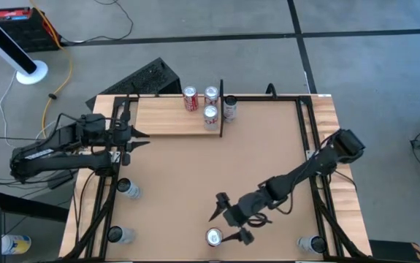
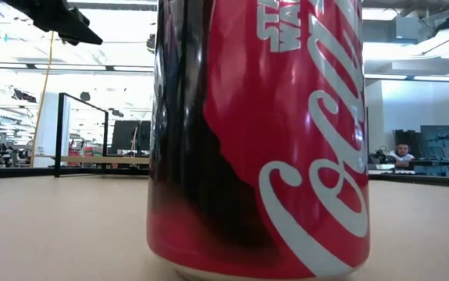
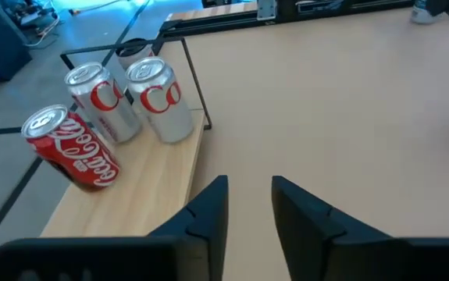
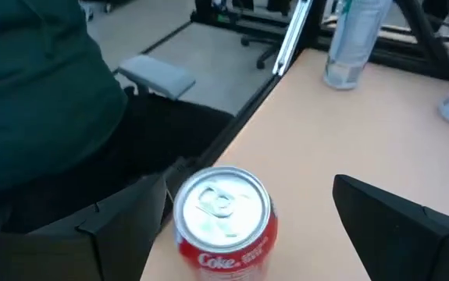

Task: Place canned beverage on shelf
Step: Put the red and white soda can on the shelf aligned with the other red and white soda can

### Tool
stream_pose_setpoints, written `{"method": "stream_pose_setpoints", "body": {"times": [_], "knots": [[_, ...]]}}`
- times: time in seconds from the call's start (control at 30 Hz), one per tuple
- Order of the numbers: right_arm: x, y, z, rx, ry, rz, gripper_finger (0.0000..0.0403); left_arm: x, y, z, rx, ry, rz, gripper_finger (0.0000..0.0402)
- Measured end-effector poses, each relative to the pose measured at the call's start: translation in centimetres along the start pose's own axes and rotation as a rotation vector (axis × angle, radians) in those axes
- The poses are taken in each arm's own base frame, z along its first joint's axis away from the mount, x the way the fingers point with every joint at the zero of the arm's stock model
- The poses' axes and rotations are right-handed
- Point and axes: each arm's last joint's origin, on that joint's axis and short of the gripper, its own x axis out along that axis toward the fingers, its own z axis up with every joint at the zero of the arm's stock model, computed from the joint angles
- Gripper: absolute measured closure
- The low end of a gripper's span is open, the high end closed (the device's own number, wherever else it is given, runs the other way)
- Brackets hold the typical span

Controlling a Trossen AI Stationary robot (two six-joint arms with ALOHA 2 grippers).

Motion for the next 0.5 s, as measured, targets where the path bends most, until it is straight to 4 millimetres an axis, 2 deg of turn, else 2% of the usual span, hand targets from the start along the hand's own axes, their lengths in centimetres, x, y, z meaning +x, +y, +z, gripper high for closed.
{"method": "stream_pose_setpoints", "body": {"times": [0.13, 0.5], "knots": [[1.0, -0.5, -0.8, 0.0, 0.035, 0.039, 0.0012, -0.9, -0.1, -0.3, 0.012, -0.012, 0.006, 0.0283], [1.0, -0.6, -0.7, 0.003, 0.039, 0.079, 0.0012, -2.6, -0.2, -1.0, 0.012, -0.036, 0.031, 0.0231]]}}
